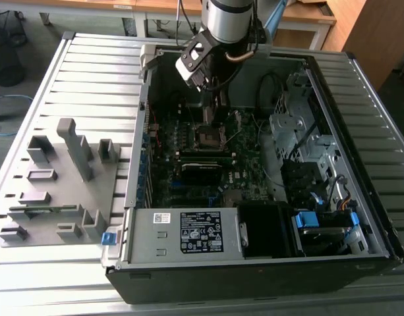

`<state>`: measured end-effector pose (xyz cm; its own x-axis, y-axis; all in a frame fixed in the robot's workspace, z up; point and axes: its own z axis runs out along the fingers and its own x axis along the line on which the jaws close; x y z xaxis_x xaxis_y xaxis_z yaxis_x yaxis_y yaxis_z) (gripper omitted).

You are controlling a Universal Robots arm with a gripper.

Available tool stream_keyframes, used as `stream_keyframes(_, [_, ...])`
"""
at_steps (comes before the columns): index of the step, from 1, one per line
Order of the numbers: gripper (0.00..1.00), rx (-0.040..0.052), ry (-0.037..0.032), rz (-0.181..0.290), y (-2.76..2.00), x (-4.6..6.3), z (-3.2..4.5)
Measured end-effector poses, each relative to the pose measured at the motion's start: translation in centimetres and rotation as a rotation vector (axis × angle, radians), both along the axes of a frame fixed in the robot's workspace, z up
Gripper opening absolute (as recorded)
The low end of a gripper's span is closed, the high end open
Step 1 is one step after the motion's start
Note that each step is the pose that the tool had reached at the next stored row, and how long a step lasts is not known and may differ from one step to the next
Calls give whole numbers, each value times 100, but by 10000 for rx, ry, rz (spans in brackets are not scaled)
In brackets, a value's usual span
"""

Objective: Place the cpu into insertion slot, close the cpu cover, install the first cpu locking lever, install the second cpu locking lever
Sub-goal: 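Place the cpu into insertion slot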

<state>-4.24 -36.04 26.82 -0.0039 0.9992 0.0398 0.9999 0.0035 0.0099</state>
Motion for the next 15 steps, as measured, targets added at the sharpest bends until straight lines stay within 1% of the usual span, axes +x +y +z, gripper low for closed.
stream_keyframes(3, [54,-1,1,-498,0,0,-3])
stream_keyframes(9, [54,3,-2,-521,7,0,-6])
stream_keyframes(11, [54,2,-13,-436,9,0,-12])
stream_keyframes(13, [54,2,-53,-239,9,0,-23])
stream_keyframes(15, [54,3,-132,-116,9,-1,-32])
